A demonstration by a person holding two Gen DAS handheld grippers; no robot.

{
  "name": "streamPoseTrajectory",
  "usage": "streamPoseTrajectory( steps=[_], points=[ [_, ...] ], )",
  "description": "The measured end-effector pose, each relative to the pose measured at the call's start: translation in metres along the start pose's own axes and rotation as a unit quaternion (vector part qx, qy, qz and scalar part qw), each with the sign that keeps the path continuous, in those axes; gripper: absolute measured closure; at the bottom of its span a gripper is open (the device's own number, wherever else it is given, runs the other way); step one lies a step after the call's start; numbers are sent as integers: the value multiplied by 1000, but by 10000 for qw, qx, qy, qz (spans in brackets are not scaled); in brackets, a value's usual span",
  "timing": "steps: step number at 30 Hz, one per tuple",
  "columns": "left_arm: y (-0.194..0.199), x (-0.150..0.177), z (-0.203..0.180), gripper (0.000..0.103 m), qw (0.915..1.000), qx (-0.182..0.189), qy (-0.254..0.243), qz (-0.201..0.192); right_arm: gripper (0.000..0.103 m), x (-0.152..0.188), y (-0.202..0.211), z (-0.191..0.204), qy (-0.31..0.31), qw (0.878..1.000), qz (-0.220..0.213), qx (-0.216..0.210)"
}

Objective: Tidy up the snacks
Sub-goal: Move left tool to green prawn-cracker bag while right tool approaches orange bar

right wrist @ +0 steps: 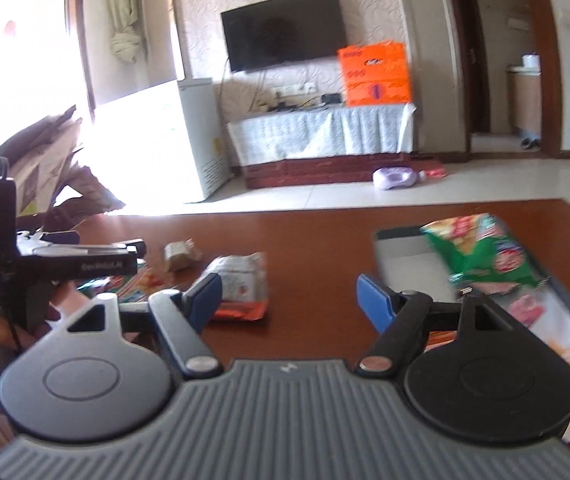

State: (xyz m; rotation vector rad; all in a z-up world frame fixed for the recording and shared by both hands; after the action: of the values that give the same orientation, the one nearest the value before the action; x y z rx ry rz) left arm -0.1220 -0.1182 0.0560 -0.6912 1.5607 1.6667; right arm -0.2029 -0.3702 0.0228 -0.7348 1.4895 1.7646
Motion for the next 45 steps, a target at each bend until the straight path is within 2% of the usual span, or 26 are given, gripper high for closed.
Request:
streamPoseTrajectory(
  steps=[2,5,9,11,14,17,19,22,23,26,31,34,37,40,42,45],
  points=[
    [-21,6,20,2,9986,174,303,384,27,3,-11,14,50,9998,148,-87],
    [-45,19,27,1,9912,804,641,830,27,10,-24,31,216,9992,306,-117],
    [-46,19,16,0,9906,1000,277,897,27,12,-46,49,802,9951,581,-27],
    [-44,20,4,0,9893,1135,118,904,27,15,-61,64,1511,9851,815,19],
    [-44,21,-2,0,9903,1069,-124,874,27,28,-89,89,2606,9581,1186,59],
    [-44,23,-1,0,9895,1097,-96,932,27,34,-107,103,3295,9353,1263,269],
    [-45,21,-1,0,9898,1075,-175,918,27,30,-112,107,3475,9294,1200,320],
    [-42,19,-6,0,9911,945,-462,814,27,21,-123,110,3428,9310,1233,235],
    [-42,19,-7,0,9911,931,-525,789,27,17,-127,107,3275,9356,1311,132],
    [-43,19,-4,0,9917,879,-586,731,28,5,-136,89,2288,9552,1837,-383],
    [-44,22,3,0,9918,869,-608,711,34,16,-113,91,2367,9532,1852,-327],
    [-41,24,7,0,9921,820,-620,719,37,31,-86,102,2423,9495,1941,-456],
    [-39,25,9,0,9922,822,-574,737,39,49,-60,119,2473,9450,1998,-772],
    [-39,27,11,0,9924,826,-444,796,40,49,-52,120,2518,9496,1787,-548],
    [-37,28,10,0,9926,797,-463,792,39,51,-61,112,2297,9545,1870,-344],
    [-36,29,10,0,9927,796,-476,775,33,51,-67,103,1809,9645,1850,-529]
  ],
)
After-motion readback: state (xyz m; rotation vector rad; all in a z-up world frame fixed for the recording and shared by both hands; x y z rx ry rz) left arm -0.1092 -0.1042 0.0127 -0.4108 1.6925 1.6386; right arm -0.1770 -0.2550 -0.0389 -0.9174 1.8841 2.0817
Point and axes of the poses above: each gripper's, at about its wrist camera, not at the fingertips, and y roughly against the way its jaws point, z to its left, x to its underside, the point moved 7 cm from there along -y, roughly the way its jaws point, and after that the axes turned 9 degrees about z, right-handed, at the moved point
